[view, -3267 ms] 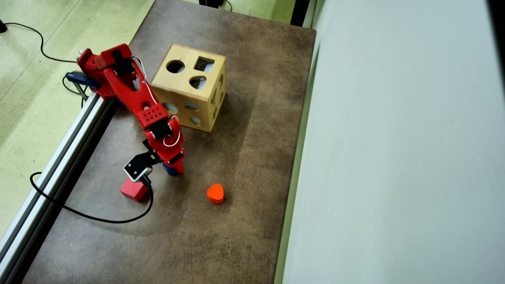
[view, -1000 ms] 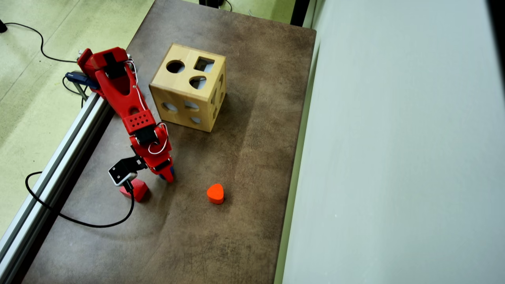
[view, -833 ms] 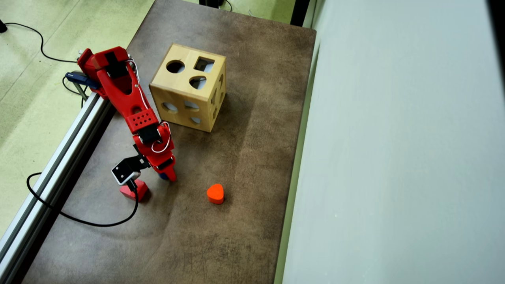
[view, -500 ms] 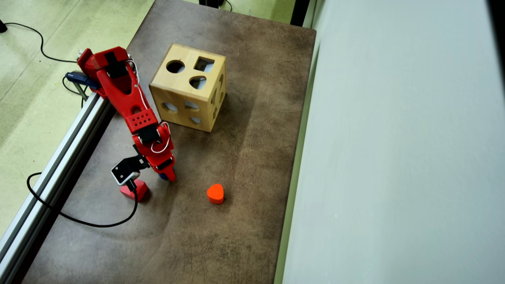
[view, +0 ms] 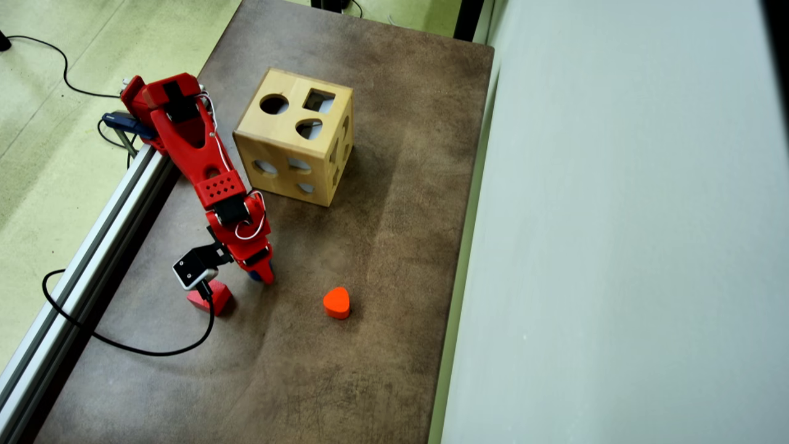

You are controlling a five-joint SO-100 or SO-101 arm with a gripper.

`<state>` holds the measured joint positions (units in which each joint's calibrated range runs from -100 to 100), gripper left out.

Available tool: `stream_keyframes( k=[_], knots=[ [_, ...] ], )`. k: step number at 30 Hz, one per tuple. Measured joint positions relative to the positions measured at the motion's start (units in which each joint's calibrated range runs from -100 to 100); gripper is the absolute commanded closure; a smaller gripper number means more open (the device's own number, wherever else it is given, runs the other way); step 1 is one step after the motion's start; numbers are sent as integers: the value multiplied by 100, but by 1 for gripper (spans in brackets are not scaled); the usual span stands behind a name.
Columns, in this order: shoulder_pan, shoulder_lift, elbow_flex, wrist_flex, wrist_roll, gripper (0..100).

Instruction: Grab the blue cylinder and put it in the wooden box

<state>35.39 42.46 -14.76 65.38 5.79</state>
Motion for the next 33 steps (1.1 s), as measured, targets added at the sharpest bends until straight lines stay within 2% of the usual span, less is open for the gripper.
stream_keyframes(
  k=[13, 20, 33],
  knots=[
    [0, 0, 0, 0, 0, 73],
    [79, 0, 0, 0, -5, 82],
    [57, 0, 0, 0, 0, 83]
  ],
)
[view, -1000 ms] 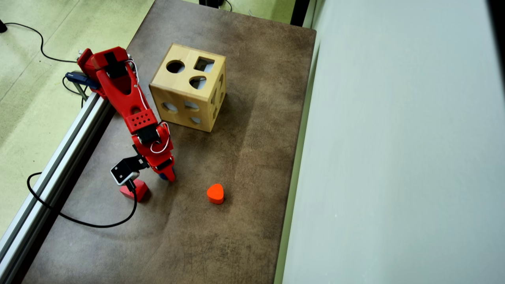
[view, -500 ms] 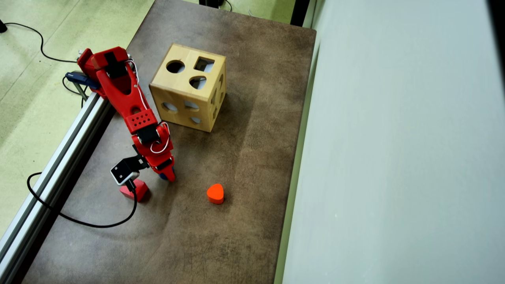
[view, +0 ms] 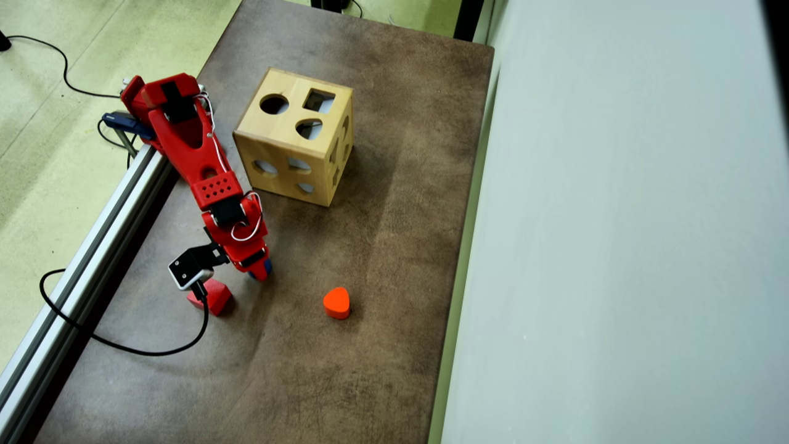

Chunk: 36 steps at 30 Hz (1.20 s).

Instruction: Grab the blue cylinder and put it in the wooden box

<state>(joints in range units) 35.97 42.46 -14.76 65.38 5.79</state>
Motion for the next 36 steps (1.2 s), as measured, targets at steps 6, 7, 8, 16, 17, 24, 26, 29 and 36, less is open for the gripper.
stream_keyframes(
  k=[6, 7, 8, 16, 17, 24, 26, 29, 36],
  knots=[
    [-7, -220, 0, 8, 0, 82],
    [-7, -347, 0, 16, 0, 82],
    [-22, -424, 0, 65, 0, 82],
    [-158, -856, 0, 1025, 0, 83],
    [-158, -983, 0, 1130, 0, 82],
    [-338, -2076, 0, 1590, 0, 82],
    [-316, -2339, 0, 1727, 0, 82],
    [-381, -2653, 0, 1961, 10, 83],
    [-826, -3381, 9, 2518, 10, 83]
  ],
)
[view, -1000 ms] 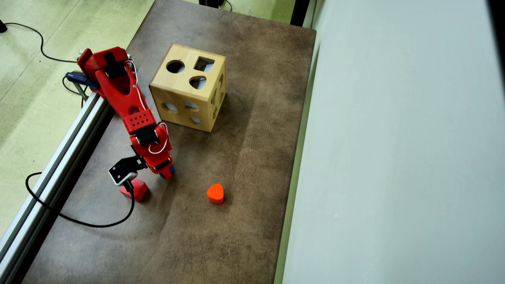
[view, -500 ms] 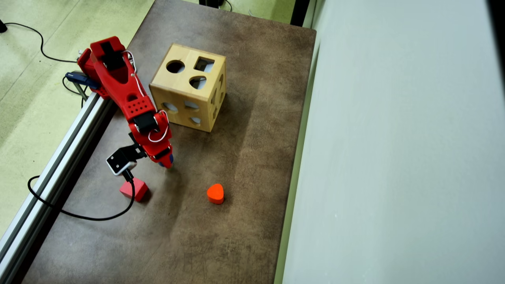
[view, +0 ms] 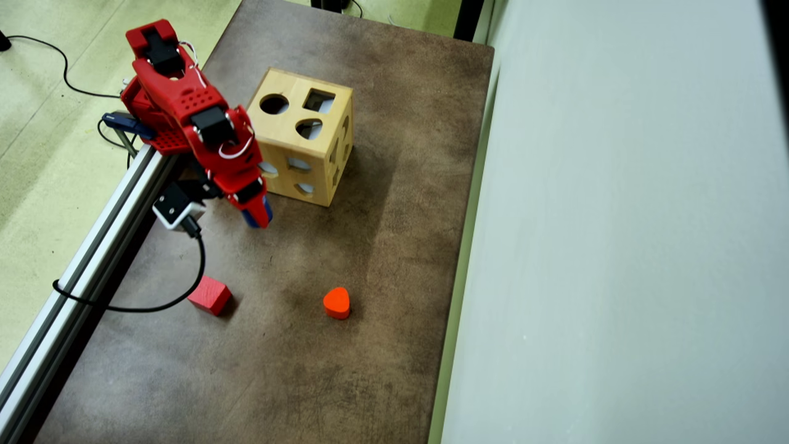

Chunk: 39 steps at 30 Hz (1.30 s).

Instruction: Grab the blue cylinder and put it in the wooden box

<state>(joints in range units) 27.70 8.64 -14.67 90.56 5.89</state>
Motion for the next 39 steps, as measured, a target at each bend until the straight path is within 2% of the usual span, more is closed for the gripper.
stream_keyframes(
  k=[11, 26, 39],
  knots=[
    [-992, -805, 0, 621, 0, 83],
    [-2242, -1534, 27, 654, 0, 82],
    [-2918, -3085, 1679, 654, 0, 82]
  ],
)
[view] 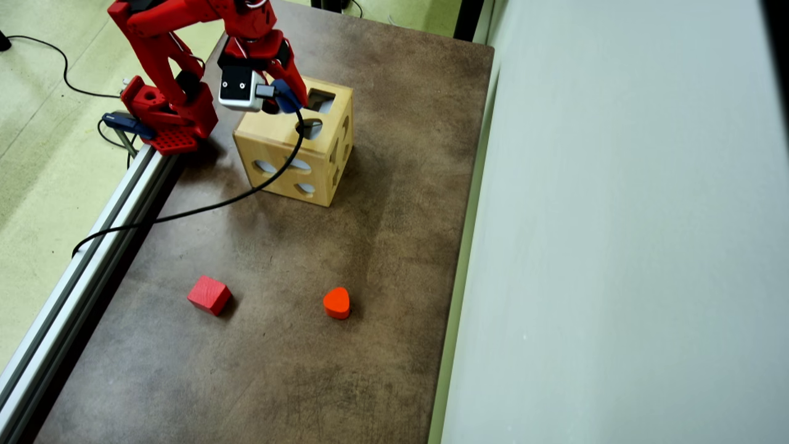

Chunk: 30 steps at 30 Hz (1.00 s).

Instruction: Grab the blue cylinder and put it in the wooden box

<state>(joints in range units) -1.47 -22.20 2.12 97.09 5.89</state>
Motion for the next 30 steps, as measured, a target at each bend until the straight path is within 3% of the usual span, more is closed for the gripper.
stream_keyframes(
  k=[10, 30],
  knots=[
    [-65, -390, 993, 0, 0, 82],
    [-496, -390, 1327, -8, 0, 82]
  ],
)
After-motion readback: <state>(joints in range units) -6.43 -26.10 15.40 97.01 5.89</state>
